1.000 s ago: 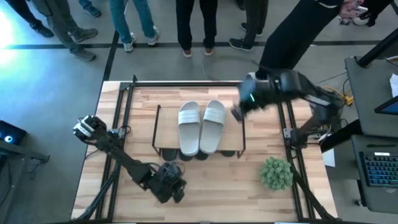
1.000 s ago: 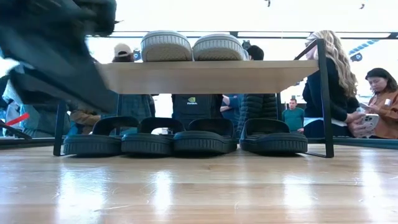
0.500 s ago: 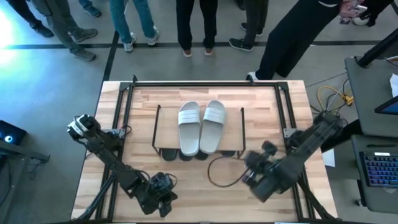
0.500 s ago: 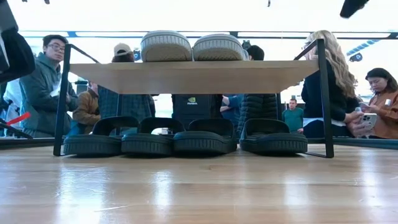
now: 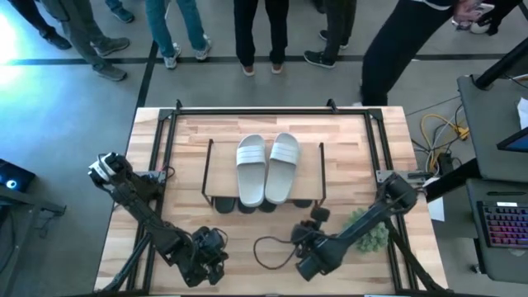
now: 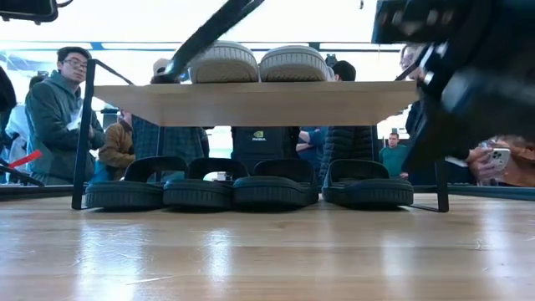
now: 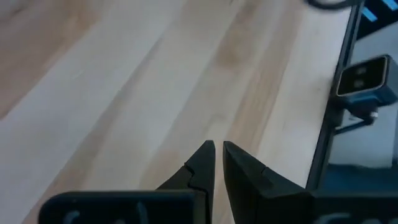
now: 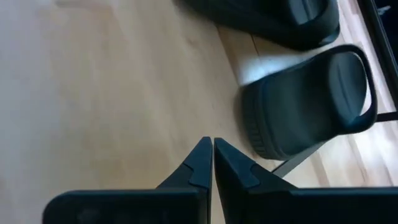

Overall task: Pick and place slides into the shelf
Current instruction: Adjust the slides on the shelf

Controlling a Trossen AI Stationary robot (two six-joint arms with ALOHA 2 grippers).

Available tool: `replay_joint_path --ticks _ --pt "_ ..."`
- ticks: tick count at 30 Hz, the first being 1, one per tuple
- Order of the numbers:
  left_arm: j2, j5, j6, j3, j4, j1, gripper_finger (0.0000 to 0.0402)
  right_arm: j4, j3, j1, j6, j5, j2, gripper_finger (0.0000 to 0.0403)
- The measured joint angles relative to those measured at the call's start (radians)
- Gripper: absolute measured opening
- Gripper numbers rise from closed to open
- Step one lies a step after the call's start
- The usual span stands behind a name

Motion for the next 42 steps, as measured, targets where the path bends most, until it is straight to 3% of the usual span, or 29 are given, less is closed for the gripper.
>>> replay_joint_path --ticks 8,14,25,38,42 --pt "0.001 -0.106 -0.081 0.0 0.0 -0.024 0.0017 -0.003 0.0 -0.055 0.134 0.014 0.035 0.0008" --pt "0.002 -0.156 -0.155 -0.005 -0.006 -0.025 0.0017 -0.01 0.0 -0.085 0.456 0.021 0.002 0.0008" --pt "0.002 -0.206 -0.188 -0.018 -0.087 -0.079 0.0017 -0.064 -0.082 -0.14 0.86 0.075 0.002 0.0008" --pt "0.002 -0.198 -0.188 -0.028 -0.108 -0.096 0.0017 -0.01 -0.143 -0.224 0.874 0.125 0.001 0.0008" --pt "0.002 -0.15 -0.187 -0.028 -0.122 -0.096 0.0017 0.001 -0.137 -0.235 0.845 0.117 0.0 0.0008"
